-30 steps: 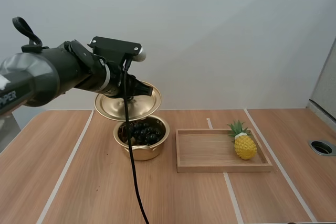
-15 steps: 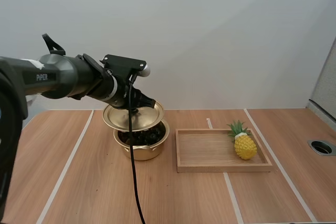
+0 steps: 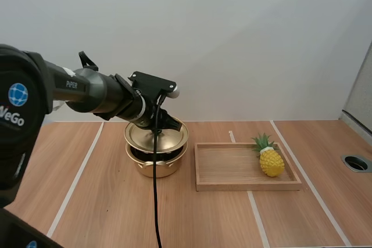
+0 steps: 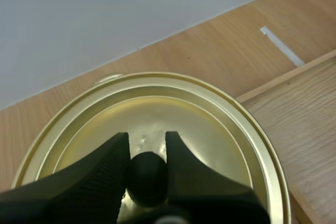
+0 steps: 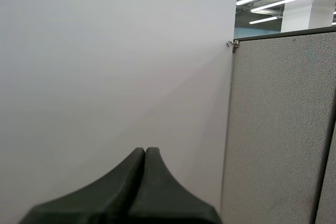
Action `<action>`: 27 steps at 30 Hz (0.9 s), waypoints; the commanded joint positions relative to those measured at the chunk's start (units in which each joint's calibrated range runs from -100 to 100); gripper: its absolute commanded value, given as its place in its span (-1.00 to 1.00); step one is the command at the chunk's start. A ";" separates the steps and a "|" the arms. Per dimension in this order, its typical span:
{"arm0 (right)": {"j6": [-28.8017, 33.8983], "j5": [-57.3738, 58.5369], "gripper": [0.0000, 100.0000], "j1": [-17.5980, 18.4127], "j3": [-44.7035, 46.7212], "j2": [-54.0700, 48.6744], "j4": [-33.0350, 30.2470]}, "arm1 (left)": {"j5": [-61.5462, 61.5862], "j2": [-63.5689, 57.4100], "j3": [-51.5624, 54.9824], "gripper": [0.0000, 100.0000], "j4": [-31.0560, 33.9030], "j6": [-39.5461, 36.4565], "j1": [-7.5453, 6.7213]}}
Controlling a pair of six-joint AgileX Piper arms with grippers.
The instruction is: Open the pot, put the grape inside, and close it
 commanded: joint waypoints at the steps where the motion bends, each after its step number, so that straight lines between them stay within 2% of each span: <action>1: -0.27 0.38 -1.00 -0.22 0.00 -0.54 -0.68 | -1.68 1.21 0.20 -1.00 -1.00 0.17 -0.21; 21: -0.27 0.38 -1.00 -0.22 0.00 -0.54 -0.68 | -1.11 6.13 0.20 -1.00 -0.87 0.17 -0.21; 27: -0.27 0.38 -1.00 -0.23 0.00 -0.54 -0.81 | 5.00 7.12 0.20 -1.00 1.52 0.05 -0.21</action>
